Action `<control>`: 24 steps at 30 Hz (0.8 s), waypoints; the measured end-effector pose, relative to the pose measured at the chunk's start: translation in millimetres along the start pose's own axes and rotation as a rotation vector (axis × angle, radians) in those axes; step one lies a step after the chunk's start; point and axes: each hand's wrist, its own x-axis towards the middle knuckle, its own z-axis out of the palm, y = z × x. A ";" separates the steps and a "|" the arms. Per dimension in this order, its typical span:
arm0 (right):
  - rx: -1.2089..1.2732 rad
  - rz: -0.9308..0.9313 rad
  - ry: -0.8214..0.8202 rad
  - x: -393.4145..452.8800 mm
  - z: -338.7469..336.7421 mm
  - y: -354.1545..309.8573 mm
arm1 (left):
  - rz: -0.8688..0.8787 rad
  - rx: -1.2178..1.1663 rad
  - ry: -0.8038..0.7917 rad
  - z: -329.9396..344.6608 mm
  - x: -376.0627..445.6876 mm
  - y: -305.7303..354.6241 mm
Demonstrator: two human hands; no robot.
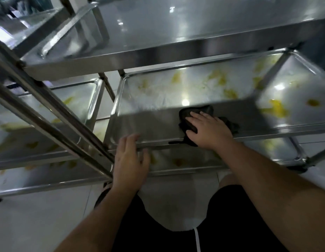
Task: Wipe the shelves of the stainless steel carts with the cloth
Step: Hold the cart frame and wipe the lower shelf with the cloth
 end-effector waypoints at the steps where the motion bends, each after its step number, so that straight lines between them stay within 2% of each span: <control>1: 0.002 0.007 0.001 -1.7 -1.1 7.4 | 0.032 0.003 -0.082 13.5 9.7 15.1; 4: 0.001 0.040 0.019 -9.9 -6.4 36.3 | 0.082 0.018 -0.264 57.7 41.6 62.1; 10: -0.021 0.089 0.039 -33.2 -27.5 120.1 | 0.108 0.155 -0.464 140.4 72.8 117.0; 14: -0.037 0.143 0.080 -53.3 -41.8 179.8 | 0.156 0.234 -0.457 171.3 77.6 122.9; 20: -0.090 0.286 0.096 -70.2 -61.3 260.7 | 0.152 0.310 -0.366 182.9 69.1 116.6; 24: -0.142 0.394 0.125 -78.6 -69.7 306.0 | 0.171 0.350 -0.388 186.4 69.1 116.6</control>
